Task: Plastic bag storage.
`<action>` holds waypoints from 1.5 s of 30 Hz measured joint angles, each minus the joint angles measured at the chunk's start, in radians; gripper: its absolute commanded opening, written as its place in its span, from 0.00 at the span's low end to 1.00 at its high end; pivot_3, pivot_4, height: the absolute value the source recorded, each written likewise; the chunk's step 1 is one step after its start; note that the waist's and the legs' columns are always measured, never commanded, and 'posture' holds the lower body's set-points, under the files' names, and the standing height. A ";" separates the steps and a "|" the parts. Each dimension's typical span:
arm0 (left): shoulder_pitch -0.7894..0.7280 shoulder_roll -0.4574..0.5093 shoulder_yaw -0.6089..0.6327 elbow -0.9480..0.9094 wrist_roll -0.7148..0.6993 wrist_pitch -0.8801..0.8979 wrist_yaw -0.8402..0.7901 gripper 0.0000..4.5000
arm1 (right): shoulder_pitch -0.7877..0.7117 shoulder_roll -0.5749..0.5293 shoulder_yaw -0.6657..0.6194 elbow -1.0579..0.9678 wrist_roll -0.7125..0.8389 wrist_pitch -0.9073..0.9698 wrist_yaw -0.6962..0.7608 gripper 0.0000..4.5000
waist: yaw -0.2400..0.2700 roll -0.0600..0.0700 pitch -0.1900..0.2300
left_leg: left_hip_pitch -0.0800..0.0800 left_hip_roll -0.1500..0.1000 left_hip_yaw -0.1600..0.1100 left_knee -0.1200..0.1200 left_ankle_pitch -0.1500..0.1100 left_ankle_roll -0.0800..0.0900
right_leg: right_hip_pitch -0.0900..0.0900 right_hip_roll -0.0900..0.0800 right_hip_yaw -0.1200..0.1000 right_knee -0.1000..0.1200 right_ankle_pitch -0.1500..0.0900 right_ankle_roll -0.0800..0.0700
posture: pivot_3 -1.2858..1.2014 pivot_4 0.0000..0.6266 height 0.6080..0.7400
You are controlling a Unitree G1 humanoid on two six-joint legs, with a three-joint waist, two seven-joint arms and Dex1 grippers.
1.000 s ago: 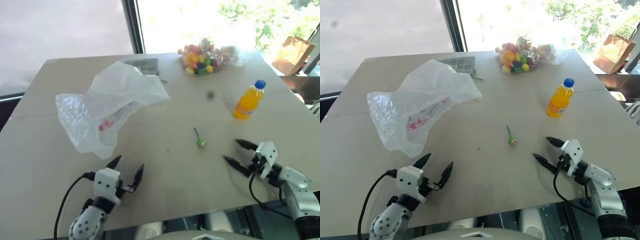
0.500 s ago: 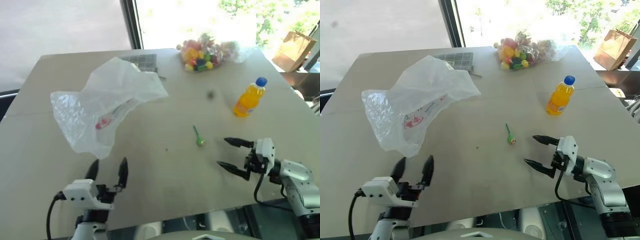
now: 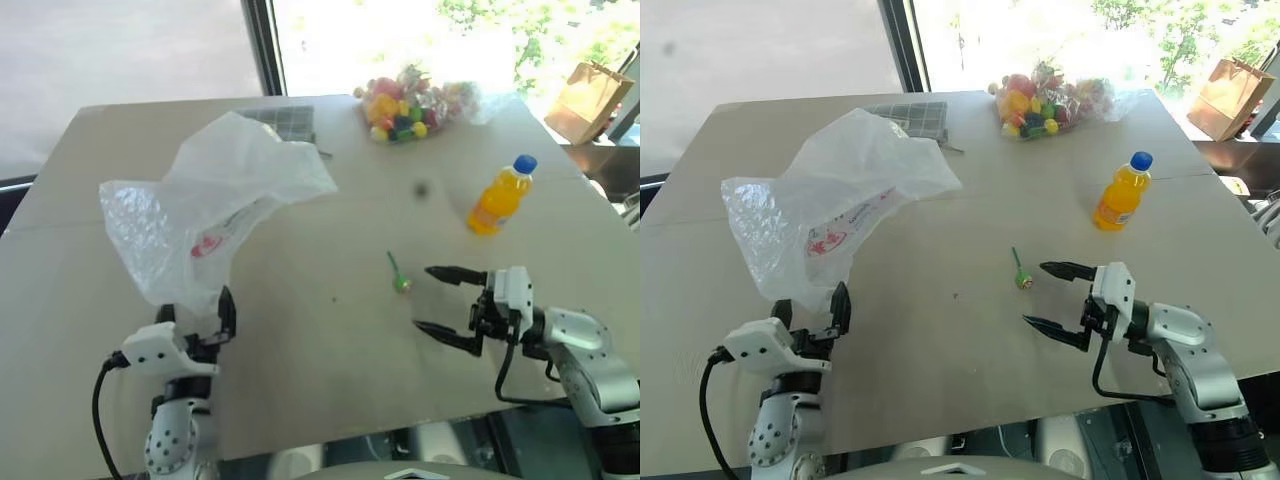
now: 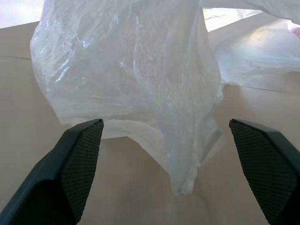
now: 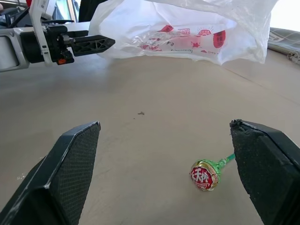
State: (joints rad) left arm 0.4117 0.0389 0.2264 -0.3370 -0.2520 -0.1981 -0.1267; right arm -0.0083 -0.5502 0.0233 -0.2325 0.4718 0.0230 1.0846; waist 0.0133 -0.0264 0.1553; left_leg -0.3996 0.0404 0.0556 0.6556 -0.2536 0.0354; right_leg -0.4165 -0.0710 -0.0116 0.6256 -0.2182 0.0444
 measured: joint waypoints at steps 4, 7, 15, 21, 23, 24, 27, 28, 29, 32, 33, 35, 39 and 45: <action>0.005 0.008 -0.001 0.001 0.002 -0.009 -0.017 0.40 | -0.002 0.006 0.004 0.000 -0.022 -0.004 -0.022 1.00 | 0.000 0.000 0.000 | 0.001 0.000 0.000 0.000 0.000 0.000 | 0.001 0.000 0.000 0.000 0.000 0.000 | 0.52 0.24 1.00; 0.020 0.003 -0.007 0.001 0.008 -0.021 -0.022 0.09 | -0.012 0.017 0.011 0.011 -0.070 -0.005 -0.067 1.00 | -0.001 0.000 0.000 | 0.001 0.000 0.000 0.000 0.000 0.000 | 0.001 0.000 0.000 0.000 0.000 0.000 | 0.52 0.24 1.00; 0.034 -0.007 -0.050 0.000 0.023 -0.035 -0.037 0.01 | -0.075 0.043 0.125 0.014 -0.289 0.243 -0.313 1.00 | 0.001 0.000 0.000 | 0.000 0.000 0.000 0.001 0.000 0.000 | 0.001 0.000 0.000 0.001 0.000 -0.001 | 0.52 0.24 1.00; 0.045 -0.004 -0.075 -0.006 0.023 -0.035 -0.054 0.01 | -0.098 0.115 0.136 -0.004 -0.289 0.393 -0.400 1.00 | -0.002 -0.001 -0.001 | 0.001 0.001 0.000 0.001 0.000 0.000 | 0.001 0.000 0.000 0.001 0.000 0.000 | 0.52 0.24 1.00; 0.048 -0.003 -0.084 -0.007 0.014 -0.032 -0.065 0.00 | -0.108 0.152 0.125 -0.009 -0.265 0.441 -0.427 0.88 | -0.003 -0.001 -0.001 | 0.001 0.001 0.000 0.001 0.000 0.000 | 0.001 0.000 0.000 0.001 0.000 0.000 | 0.52 0.24 1.00; 0.049 -0.003 -0.087 -0.008 0.010 -0.029 -0.069 0.00 | -0.113 0.164 0.118 -0.010 -0.255 0.460 -0.438 0.82 | -0.003 -0.001 -0.001 | 0.001 0.001 0.000 0.002 0.000 0.000 | 0.001 0.000 0.000 0.001 0.000 0.000 | 0.52 0.24 1.00; 0.054 0.002 -0.099 -0.014 -0.017 -0.021 -0.085 0.00 | -0.128 0.174 0.098 -0.011 -0.221 0.516 -0.450 0.53 | -0.002 -0.001 -0.001 | 0.001 0.001 0.000 0.002 0.000 0.000 | 0.001 0.000 0.000 0.001 0.000 0.000 | 0.52 0.24 1.00; 0.055 0.004 -0.101 -0.017 -0.024 -0.018 -0.090 0.00 | -0.130 0.172 0.096 -0.012 -0.217 0.522 -0.449 0.40 | -0.002 -0.001 -0.001 | 0.000 0.001 0.000 0.002 0.000 0.000 | 0.001 0.000 0.000 0.001 0.000 0.000 | 0.52 0.24 1.00; 0.056 0.006 -0.102 -0.019 -0.028 -0.014 -0.095 0.00 | -0.131 0.171 0.096 -0.012 -0.214 0.524 -0.446 0.30 | -0.002 -0.001 -0.001 | 0.000 0.001 -0.001 0.002 0.000 0.000 | 0.001 0.000 -0.001 0.001 0.000 0.000 | 0.52 0.24 1.00; 0.063 0.017 -0.117 -0.028 -0.038 -0.004 -0.116 0.00 | -0.131 0.162 0.099 -0.012 -0.210 0.525 -0.435 0.15 | -0.002 -0.001 -0.001 | 0.000 0.001 -0.001 0.002 0.000 0.000 | 0.001 0.000 -0.001 0.001 0.000 0.000 | 0.52 0.24 1.00; 0.065 0.019 -0.120 -0.030 -0.048 0.000 -0.121 0.00 | -0.131 0.161 0.099 -0.012 -0.210 0.525 -0.434 0.15 | -0.002 -0.001 -0.001 | 0.000 0.001 -0.001 0.002 0.000 0.000 | 0.001 0.000 -0.001 0.001 0.000 0.000 | 0.52 0.24 1.00; 0.081 0.047 -0.142 -0.057 -0.094 0.026 -0.164 0.00 | -0.143 0.160 0.106 -0.011 -0.202 0.533 -0.422 0.15 | -0.003 -0.001 -0.001 | 0.000 0.001 -0.001 0.002 0.000 0.000 | 0.001 0.000 -0.001 0.001 0.000 0.000 | 0.52 0.24 1.00; 0.090 0.091 -0.193 -0.113 -0.166 0.072 -0.243 0.00 | -0.225 0.180 0.148 0.003 -0.193 0.539 -0.398 0.15 | -0.014 0.000 -0.001 | 0.000 0.001 -0.001 0.002 0.000 0.000 | 0.001 0.000 -0.001 0.001 0.000 0.000 | 0.52 0.24 1.00; 0.052 0.201 -0.256 -0.128 -0.254 0.157 -0.392 0.00 | -0.558 0.397 0.300 0.332 -0.273 0.458 -0.377 0.15 | -0.040 0.002 0.001 | 0.001 0.001 -0.001 0.002 0.000 0.000 | -0.001 0.002 0.000 0.005 0.000 -0.001 | 0.52 0.24 1.00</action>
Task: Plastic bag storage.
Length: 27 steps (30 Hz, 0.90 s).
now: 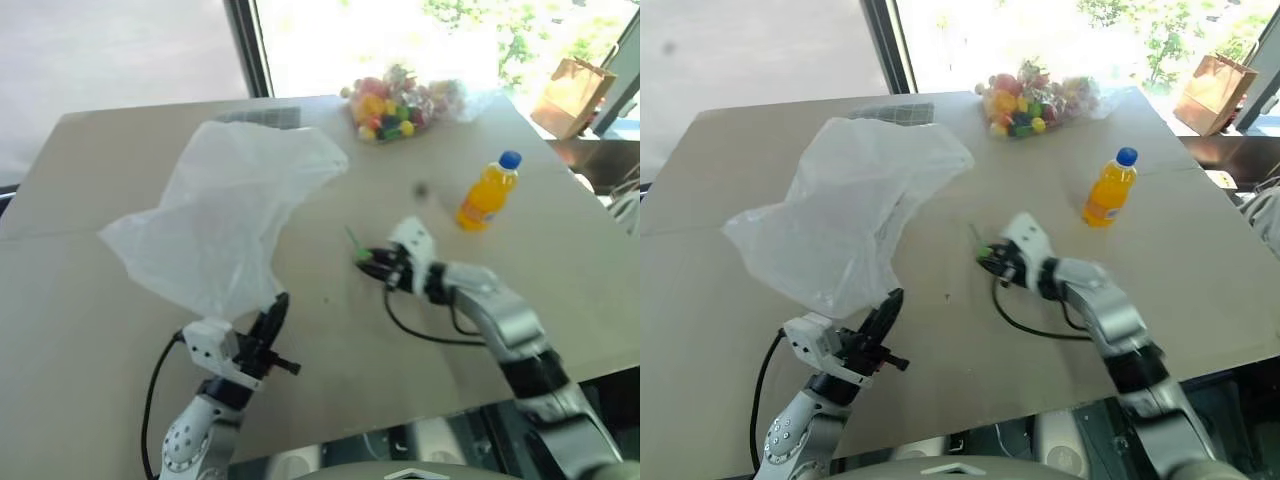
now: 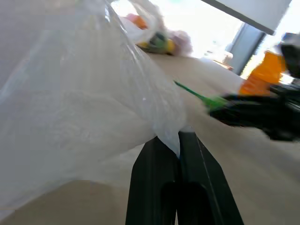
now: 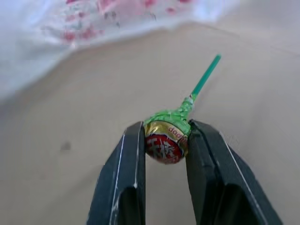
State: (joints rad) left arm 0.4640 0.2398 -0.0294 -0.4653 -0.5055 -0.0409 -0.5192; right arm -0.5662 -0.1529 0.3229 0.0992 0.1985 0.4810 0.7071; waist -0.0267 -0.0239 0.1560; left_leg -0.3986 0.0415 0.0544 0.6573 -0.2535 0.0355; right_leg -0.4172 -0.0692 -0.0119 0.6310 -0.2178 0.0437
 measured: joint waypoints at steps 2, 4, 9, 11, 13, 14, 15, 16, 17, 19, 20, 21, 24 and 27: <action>-0.011 0.027 -0.006 -0.001 -0.024 0.020 -0.037 0.00 | -0.100 0.104 0.028 0.135 -0.029 -0.076 -0.009 0.15 | 0.000 0.000 0.000 | 0.000 0.000 -0.001 0.000 0.000 0.000 | 0.000 0.000 0.000 0.002 0.000 0.000 | 0.52 0.24 1.00; -0.009 0.061 -0.001 -0.002 -0.057 0.045 -0.078 0.00 | -0.240 0.220 0.026 0.311 -0.040 -0.153 -0.029 0.15 | -0.002 0.002 0.002 | -0.002 0.000 -0.001 0.000 0.000 0.000 | -0.001 0.000 -0.001 0.002 0.000 0.000 | 0.52 0.24 1.00; -0.003 0.081 0.007 -0.004 -0.088 0.058 -0.119 0.00 | -0.412 0.290 -0.011 0.500 -0.030 -0.270 -0.028 0.51 | 0.012 0.002 0.002 | -0.002 -0.001 -0.001 0.000 0.000 0.000 | 0.000 -0.003 -0.002 0.000 0.000 0.000 | 0.52 0.24 1.00; 0.003 0.080 0.013 -0.004 -0.087 0.058 -0.118 0.00 | -0.413 0.290 -0.031 0.525 -0.022 -0.277 -0.017 0.65 | 0.011 0.002 0.002 | -0.002 -0.001 -0.001 0.000 0.000 0.000 | 0.000 -0.004 -0.001 -0.001 0.000 0.000 | 0.52 0.24 1.00; 0.006 0.060 0.019 -0.004 -0.087 0.056 -0.111 0.00 | -0.400 0.287 -0.033 0.537 -0.029 -0.296 -0.021 0.88 | 0.007 0.002 0.002 | -0.002 -0.001 0.000 0.000 0.000 0.000 | 0.000 -0.003 -0.001 0.000 0.000 0.000 | 0.52 0.24 1.00; 0.007 0.045 0.019 -0.004 -0.087 0.054 -0.105 0.00 | -0.365 0.279 -0.032 0.513 -0.034 -0.298 -0.016 0.97 | 0.010 0.002 0.002 | -0.002 -0.001 -0.001 0.000 0.000 0.000 | 0.000 -0.003 -0.002 0.000 0.000 0.000 | 0.52 0.24 1.00; 0.006 0.036 0.020 -0.004 -0.087 0.052 -0.101 0.00 | -0.328 0.270 -0.030 0.502 -0.036 -0.298 -0.010 0.99 | 0.011 0.002 0.001 | -0.002 -0.001 -0.002 0.000 0.000 0.000 | 0.000 -0.003 -0.002 0.000 0.000 0.000 | 0.52 0.24 1.00; 0.007 0.031 0.020 -0.004 -0.086 0.051 -0.096 0.00 | -0.292 0.259 -0.025 0.495 -0.039 -0.293 -0.001 0.99 | 0.011 0.002 0.002 | -0.002 -0.001 -0.002 0.000 0.000 0.000 | 0.000 -0.002 -0.002 0.000 0.000 0.000 | 0.52 0.24 1.00; 0.007 0.025 0.020 -0.005 -0.085 0.049 -0.094 0.00 | -0.256 0.237 -0.016 0.483 -0.044 -0.286 0.013 0.99 | 0.012 0.003 0.002 | -0.002 -0.001 -0.002 0.000 0.000 0.000 | 0.000 -0.003 -0.002 0.001 0.000 0.000 | 0.52 0.24 1.00; 0.011 0.011 0.020 -0.006 -0.084 0.046 -0.086 0.00 | -0.181 0.164 -0.010 0.427 -0.055 -0.260 0.040 0.99 | 0.014 0.004 0.003 | -0.003 -0.001 -0.002 0.000 0.000 0.000 | 0.000 -0.003 -0.002 0.000 0.000 0.000 | 0.52 0.24 1.00; 0.013 0.004 0.018 -0.006 -0.084 0.045 -0.081 0.00 | -0.131 0.101 -0.017 0.357 -0.053 -0.232 0.058 0.99 | 0.015 0.004 0.003 | -0.003 -0.002 -0.001 0.001 0.000 0.000 | 0.000 -0.003 -0.002 -0.001 0.000 0.000 | 0.52 0.24 1.00; 0.013 -0.008 0.025 -0.010 -0.086 0.042 -0.073 0.00 | -0.074 0.042 -0.025 0.274 -0.042 -0.213 0.082 0.99 | 0.018 0.004 0.003 | -0.003 -0.002 -0.003 0.001 0.000 0.000 | 0.000 -0.004 -0.002 -0.001 0.000 0.000 | 0.52 0.24 1.00; 0.010 -0.016 0.046 -0.010 -0.089 0.043 -0.060 0.00 | 0.084 -0.103 -0.094 0.076 -0.029 -0.155 0.091 0.99 | 0.012 0.004 0.003 | -0.002 -0.002 -0.001 0.001 0.000 0.000 | 0.000 -0.003 -0.002 -0.001 0.000 0.000 | 0.52 0.24 1.00; -0.007 -0.032 0.060 -0.010 -0.102 0.044 -0.051 0.00 | 0.188 -0.173 -0.146 -0.036 -0.028 -0.114 0.067 0.99 | 0.010 0.004 0.003 | -0.001 0.000 -0.002 0.001 0.000 0.000 | 0.000 0.000 -0.002 0.001 0.000 0.000 | 0.52 0.24 1.00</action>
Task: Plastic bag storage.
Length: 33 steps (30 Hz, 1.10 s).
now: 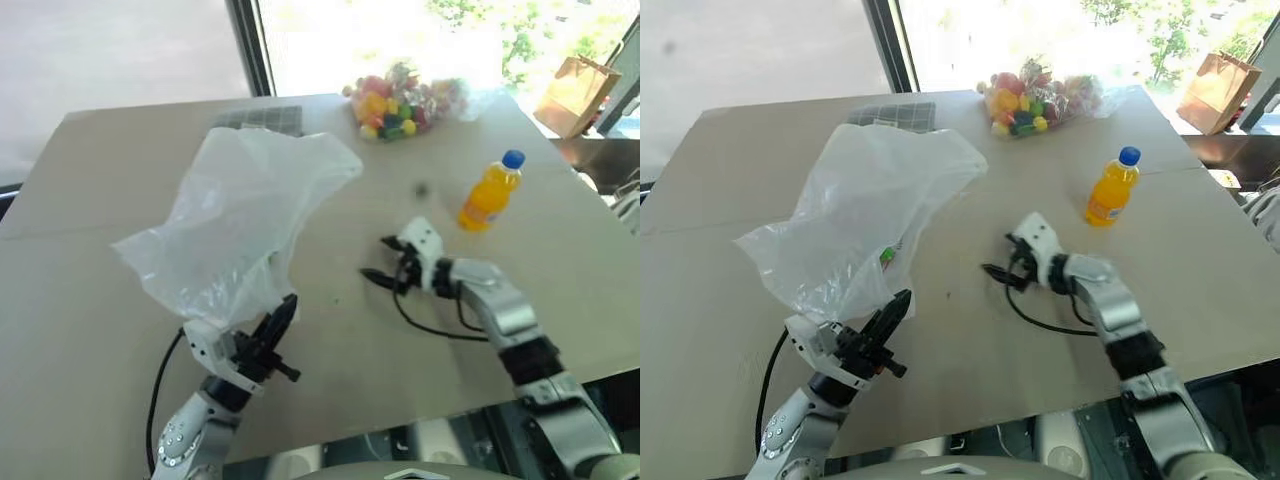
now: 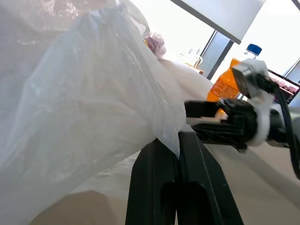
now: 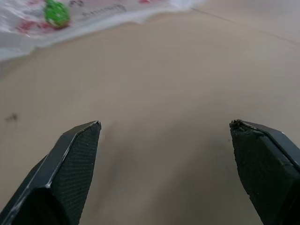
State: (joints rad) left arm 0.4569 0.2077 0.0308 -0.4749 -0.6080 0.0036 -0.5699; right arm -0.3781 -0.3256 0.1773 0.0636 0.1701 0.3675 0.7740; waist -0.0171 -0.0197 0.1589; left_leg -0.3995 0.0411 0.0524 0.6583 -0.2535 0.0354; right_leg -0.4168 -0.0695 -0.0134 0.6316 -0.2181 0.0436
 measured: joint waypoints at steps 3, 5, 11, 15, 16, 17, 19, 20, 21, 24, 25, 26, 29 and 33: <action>-0.012 -0.015 0.004 0.000 -0.024 0.005 0.008 0.00 | 0.127 -0.062 -0.037 -0.128 0.005 0.024 -0.022 0.99 | 0.006 0.000 -0.001 | 0.000 0.000 -0.001 0.000 0.000 0.000 | 0.001 0.000 0.000 0.000 0.000 0.000 | 0.52 0.24 1.00; -0.019 -0.022 0.013 -0.001 -0.042 0.009 0.017 0.00 | 0.199 -0.072 -0.100 -0.178 0.009 0.035 -0.074 0.99 | 0.011 -0.001 -0.002 | 0.000 -0.001 -0.001 0.001 0.000 0.000 | 0.002 -0.001 -0.001 -0.001 -0.001 0.001 | 0.52 0.24 1.00; -0.021 -0.040 0.056 -0.001 -0.085 0.013 0.044 0.00 | 0.255 -0.039 -0.325 -0.168 -0.011 0.016 -0.331 0.99 | 0.009 -0.002 -0.002 | -0.002 -0.001 0.000 0.006 0.000 0.000 | 0.002 -0.002 0.000 -0.001 -0.002 0.004 | 0.52 0.24 1.00; -0.018 -0.043 0.056 -0.001 -0.087 0.014 0.050 0.00 | 0.218 0.006 -0.372 -0.155 -0.036 -0.027 -0.453 0.99 | 0.002 -0.001 -0.001 | -0.001 0.000 -0.001 0.006 0.000 0.000 | 0.001 0.000 0.000 0.000 -0.002 0.003 | 0.52 0.24 1.00; -0.017 -0.044 0.055 -0.002 -0.087 0.014 0.051 0.00 | 0.196 0.014 -0.375 -0.137 -0.039 -0.042 -0.479 0.99 | 0.003 -0.001 -0.001 | -0.001 0.000 -0.001 0.006 0.000 0.000 | 0.001 0.000 0.000 0.001 -0.002 0.003 | 0.52 0.24 1.00; -0.014 -0.044 0.054 -0.004 -0.087 0.014 0.051 0.00 | 0.176 0.015 -0.375 -0.116 -0.043 -0.057 -0.492 0.99 | 0.004 -0.001 -0.001 | -0.001 0.000 -0.001 0.006 0.000 0.000 | 0.001 0.000 0.000 0.001 -0.001 0.001 | 0.52 0.24 1.00; -0.011 -0.044 0.051 -0.006 -0.085 0.014 0.051 0.00 | 0.151 0.015 -0.376 -0.082 -0.044 -0.073 -0.501 0.99 | 0.004 -0.001 -0.001 | -0.002 -0.001 -0.001 0.006 0.000 0.000 | 0.002 -0.001 0.000 0.001 0.000 0.000 | 0.52 0.24 1.00; -0.009 -0.044 0.047 -0.006 -0.082 0.014 0.051 0.00 | 0.135 0.015 -0.376 -0.055 -0.044 -0.085 -0.503 0.99 | 0.005 -0.001 -0.001 | -0.002 -0.001 0.000 0.006 0.000 0.000 | 0.002 -0.001 0.000 0.000 0.000 0.000 | 0.52 0.24 1.00; -0.007 -0.044 0.045 -0.006 -0.081 0.014 0.051 0.00 | 0.126 0.016 -0.376 -0.040 -0.043 -0.092 -0.503 0.99 | 0.005 -0.001 -0.001 | -0.002 -0.001 0.000 0.006 0.000 0.000 | 0.002 -0.001 0.001 0.000 0.000 0.000 | 0.52 0.24 1.00; -0.004 -0.044 0.046 -0.006 -0.080 0.013 0.051 0.00 | 0.098 0.018 -0.376 0.005 -0.036 -0.106 -0.502 0.99 | 0.004 -0.001 -0.001 | -0.002 -0.001 0.000 0.006 -0.001 0.001 | 0.001 -0.001 0.001 0.000 0.000 0.000 | 0.52 0.24 1.00; -0.002 -0.045 0.046 -0.006 -0.080 0.012 0.051 0.00 | 0.080 0.018 -0.376 0.030 -0.034 -0.114 -0.502 0.99 | 0.003 0.000 -0.001 | -0.002 -0.001 0.000 0.006 -0.001 0.001 | 0.001 -0.001 0.001 0.000 0.000 0.000 | 0.52 0.24 1.00; -0.001 -0.045 0.046 -0.006 -0.079 0.011 0.051 0.00 | 0.056 0.017 -0.378 0.059 -0.034 -0.123 -0.503 0.99 | 0.002 0.000 -0.001 | -0.002 -0.001 0.000 0.006 -0.001 0.001 | 0.001 -0.001 0.001 0.001 0.000 0.000 | 0.52 0.24 1.00; -0.001 -0.049 0.040 -0.006 -0.063 0.005 0.051 0.00 | -0.062 0.018 -0.387 0.213 -0.018 -0.164 -0.499 0.99 | 0.001 0.001 0.000 | -0.001 -0.001 0.000 0.006 0.000 0.001 | 0.001 -0.001 0.001 0.001 0.000 0.000 | 0.52 0.24 1.00; 0.005 -0.055 0.038 -0.006 -0.053 0.000 0.050 0.00 | -0.136 0.019 -0.387 0.320 -0.007 -0.218 -0.485 0.99 | 0.004 0.001 0.000 | -0.002 -0.001 0.000 0.006 -0.001 0.001 | 0.002 -0.001 0.001 0.001 0.000 0.000 | 0.52 0.24 1.00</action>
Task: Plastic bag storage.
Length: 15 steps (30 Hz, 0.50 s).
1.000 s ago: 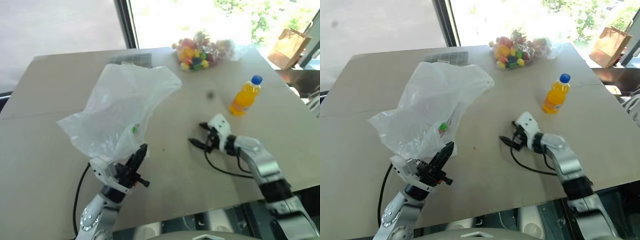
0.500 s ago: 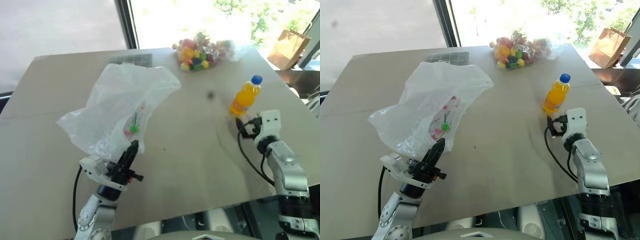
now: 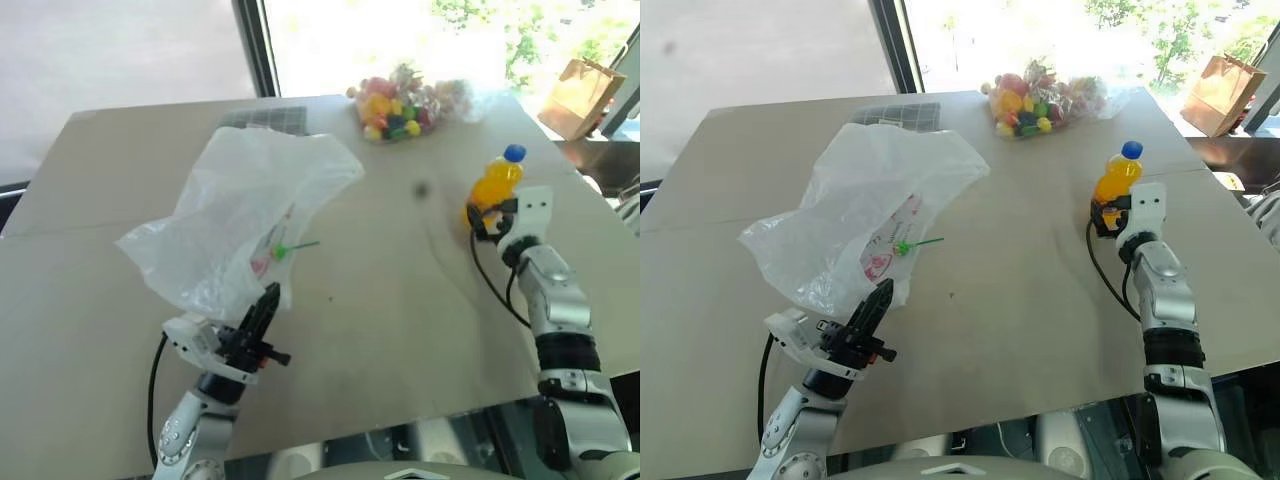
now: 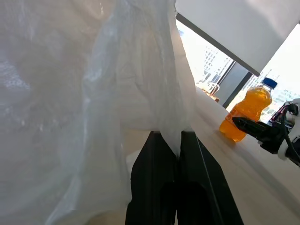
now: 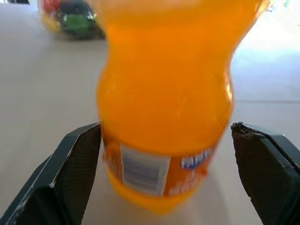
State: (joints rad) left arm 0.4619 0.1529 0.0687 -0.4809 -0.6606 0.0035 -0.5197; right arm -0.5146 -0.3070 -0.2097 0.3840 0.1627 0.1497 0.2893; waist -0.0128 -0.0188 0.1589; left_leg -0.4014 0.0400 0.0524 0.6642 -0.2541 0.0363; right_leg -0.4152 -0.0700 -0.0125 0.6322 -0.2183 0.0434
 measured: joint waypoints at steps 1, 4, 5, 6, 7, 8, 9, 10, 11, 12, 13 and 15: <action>0.002 -0.001 -0.001 0.000 0.003 -0.001 -0.001 0.00 | -0.013 0.001 0.000 0.031 0.002 -0.006 0.005 0.99 | 0.000 0.000 0.000 | 0.000 0.000 0.000 0.000 0.000 0.000 | 0.000 0.000 0.000 0.000 0.000 0.000 | 0.52 0.24 1.00; 0.004 -0.002 -0.001 0.000 0.010 -0.003 -0.002 0.00 | -0.036 0.010 -0.001 0.101 0.007 -0.033 0.011 0.93 | -0.001 0.000 0.000 | 0.000 0.000 0.001 0.000 0.000 0.001 | 0.000 0.000 0.001 -0.001 0.000 0.000 | 0.52 0.24 1.00; 0.003 -0.002 -0.001 0.000 0.011 -0.003 -0.002 0.00 | -0.038 0.011 0.000 0.108 0.008 -0.038 0.011 0.87 | -0.001 0.001 0.000 | 0.000 0.000 0.001 0.000 0.000 0.001 | 0.000 0.000 0.001 -0.001 0.000 0.000 | 0.52 0.24 1.00; 0.004 -0.003 -0.001 0.000 0.011 -0.006 -0.003 0.00 | -0.040 0.012 0.000 0.117 0.007 -0.048 0.012 0.79 | -0.002 0.001 0.000 | 0.000 0.000 0.001 0.000 0.000 0.001 | 0.000 0.000 0.001 -0.001 0.000 0.000 | 0.52 0.24 1.00; 0.005 -0.003 -0.001 0.000 0.011 -0.008 -0.003 0.00 | -0.042 0.011 0.000 0.121 0.007 -0.053 0.014 0.72 | -0.002 0.001 0.000 | 0.000 0.000 0.001 0.000 0.000 0.001 | 0.000 0.000 0.001 -0.001 0.000 0.000 | 0.52 0.24 1.00; 0.007 -0.003 -0.001 0.000 0.012 -0.010 -0.003 0.00 | -0.042 0.011 0.002 0.129 0.006 -0.064 0.019 0.67 | -0.002 0.001 0.001 | 0.000 0.000 0.001 0.000 0.000 0.001 | 0.000 0.000 0.001 0.000 0.000 0.000 | 0.52 0.24 1.00; 0.009 -0.003 -0.001 0.000 0.012 -0.011 -0.003 0.00 | -0.042 0.010 0.003 0.132 0.005 -0.070 0.024 0.67 | -0.002 0.001 0.001 | 0.000 0.000 0.001 0.000 0.000 0.001 | 0.000 0.000 0.001 0.000 0.000 0.000 | 0.52 0.24 1.00; 0.009 -0.003 -0.001 0.000 0.012 -0.011 -0.003 0.00 | -0.042 0.010 0.006 0.133 0.005 -0.073 0.031 0.67 | -0.002 0.001 0.001 | 0.000 0.000 0.001 0.000 0.000 0.001 | 0.000 0.000 0.001 0.000 0.000 0.000 | 0.52 0.24 1.00; 0.010 -0.003 -0.001 0.000 0.012 -0.011 -0.003 0.00 | -0.042 0.008 0.012 0.132 0.004 -0.075 0.045 0.67 | -0.003 0.001 0.001 | 0.000 0.000 0.001 0.000 -0.001 0.001 | 0.000 0.000 0.001 0.000 0.000 0.000 | 0.52 0.24 1.00; 0.011 -0.004 -0.001 0.000 0.012 -0.011 -0.003 0.00 | -0.042 0.008 0.017 0.130 0.006 -0.074 0.060 0.67 | -0.005 0.001 0.001 | 0.000 0.000 0.002 0.000 -0.001 0.001 | 0.000 0.000 0.001 0.000 0.000 0.000 | 0.52 0.24 1.00; 0.012 -0.004 -0.001 0.000 0.012 -0.012 -0.003 0.00 | -0.042 0.009 0.022 0.123 0.010 -0.067 0.079 0.67 | -0.006 0.002 0.001 | 0.000 0.001 0.002 0.000 -0.001 0.001 | 0.000 0.000 0.001 0.000 0.000 0.000 | 0.52 0.24 1.00; 0.012 -0.005 -0.001 0.000 0.012 -0.012 -0.003 0.00 | -0.039 0.018 0.035 0.084 0.042 -0.008 0.119 0.67 | -0.007 0.003 0.002 | 0.000 0.001 0.002 0.000 -0.001 0.001 | -0.001 0.000 0.002 0.000 0.000 0.000 | 0.52 0.24 1.00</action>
State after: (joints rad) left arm 0.4740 0.1482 0.0676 -0.4809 -0.6483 -0.0085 -0.5226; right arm -0.5533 -0.2891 -0.1742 0.4676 0.2045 0.1415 0.4080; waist -0.0196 -0.0162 0.1605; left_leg -0.4011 0.0409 0.0544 0.6641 -0.2547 0.0373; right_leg -0.4158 -0.0698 -0.0109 0.6322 -0.2182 0.0435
